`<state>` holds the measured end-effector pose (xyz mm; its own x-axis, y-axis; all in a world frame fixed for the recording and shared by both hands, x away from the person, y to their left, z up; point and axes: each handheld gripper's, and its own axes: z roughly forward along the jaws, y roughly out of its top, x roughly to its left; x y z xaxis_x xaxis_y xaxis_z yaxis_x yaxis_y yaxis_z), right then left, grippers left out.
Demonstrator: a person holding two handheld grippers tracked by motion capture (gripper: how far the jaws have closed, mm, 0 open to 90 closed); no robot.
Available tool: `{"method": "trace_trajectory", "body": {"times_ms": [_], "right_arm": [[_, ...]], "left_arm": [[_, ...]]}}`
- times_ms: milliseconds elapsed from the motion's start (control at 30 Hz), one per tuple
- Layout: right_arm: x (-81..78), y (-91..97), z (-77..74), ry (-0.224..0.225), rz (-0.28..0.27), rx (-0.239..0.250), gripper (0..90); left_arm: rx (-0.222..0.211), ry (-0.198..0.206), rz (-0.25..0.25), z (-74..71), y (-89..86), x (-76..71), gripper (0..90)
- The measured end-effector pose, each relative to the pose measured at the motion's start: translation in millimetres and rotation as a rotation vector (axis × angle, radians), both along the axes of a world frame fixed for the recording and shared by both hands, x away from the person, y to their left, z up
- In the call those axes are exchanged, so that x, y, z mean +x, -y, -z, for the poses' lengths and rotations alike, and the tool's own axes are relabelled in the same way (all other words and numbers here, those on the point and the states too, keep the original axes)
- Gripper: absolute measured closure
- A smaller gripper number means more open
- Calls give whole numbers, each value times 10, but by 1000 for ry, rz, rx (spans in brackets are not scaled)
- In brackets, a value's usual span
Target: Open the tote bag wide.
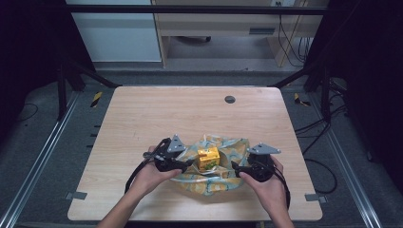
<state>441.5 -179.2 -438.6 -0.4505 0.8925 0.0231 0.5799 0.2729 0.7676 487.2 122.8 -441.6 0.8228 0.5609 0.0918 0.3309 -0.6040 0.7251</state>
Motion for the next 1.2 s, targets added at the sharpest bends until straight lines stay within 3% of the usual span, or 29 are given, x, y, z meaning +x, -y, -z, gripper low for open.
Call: {"method": "trace_trajectory", "body": {"times_ms": [200, 267, 300, 333, 367, 400, 433, 467, 500, 533, 567, 767, 967, 1200], "right_arm": [[-74, 13, 120, -45, -11, 28, 152], [-76, 12, 140, -57, -15, 29, 150], [-67, 20, 177, -68, -29, 29, 211], [-67, 20, 177, -68, -29, 29, 211], [-66, 16, 199, -73, -46, 23, 317], [-66, 16, 199, -73, -46, 23, 317], [-70, 12, 209, -81, -56, 25, 375], [-77, -4, 230, -93, -78, 29, 504], [-77, -4, 230, -93, -78, 29, 504], [-84, -10, 240, -90, -100, 32, 625], [-88, -15, 238, -89, -112, 23, 680], [-89, -7, 236, -67, -143, 20, 891], [-87, 90, 245, -79, -146, -15, 900], [-87, 172, 309, -99, -165, -55, 900]], "left_arm": [[33, -22, 12, 60, 32, 21, 686], [39, -33, 25, 64, 47, 24, 722], [49, -28, 24, 57, 54, 20, 813], [47, -23, 21, 55, 59, 17, 813], [49, -22, 17, 47, 62, 14, 859], [47, -23, 17, 37, 60, 12, 859], [45, -21, 13, 27, 56, 11, 876], [42, -16, 7, 19, 49, 14, 892], [31, -12, 0, 12, 44, 16, 892], [13, -1, -17, -12, 21, 19, 898], [13, -1, -17, -12, 21, 19, 900], [-22, 31, -52, -93, -33, 34, 900], [-46, 61, -107, -92, -85, 191, 900], [-43, 54, -132, -49, -140, 270, 900]]}}
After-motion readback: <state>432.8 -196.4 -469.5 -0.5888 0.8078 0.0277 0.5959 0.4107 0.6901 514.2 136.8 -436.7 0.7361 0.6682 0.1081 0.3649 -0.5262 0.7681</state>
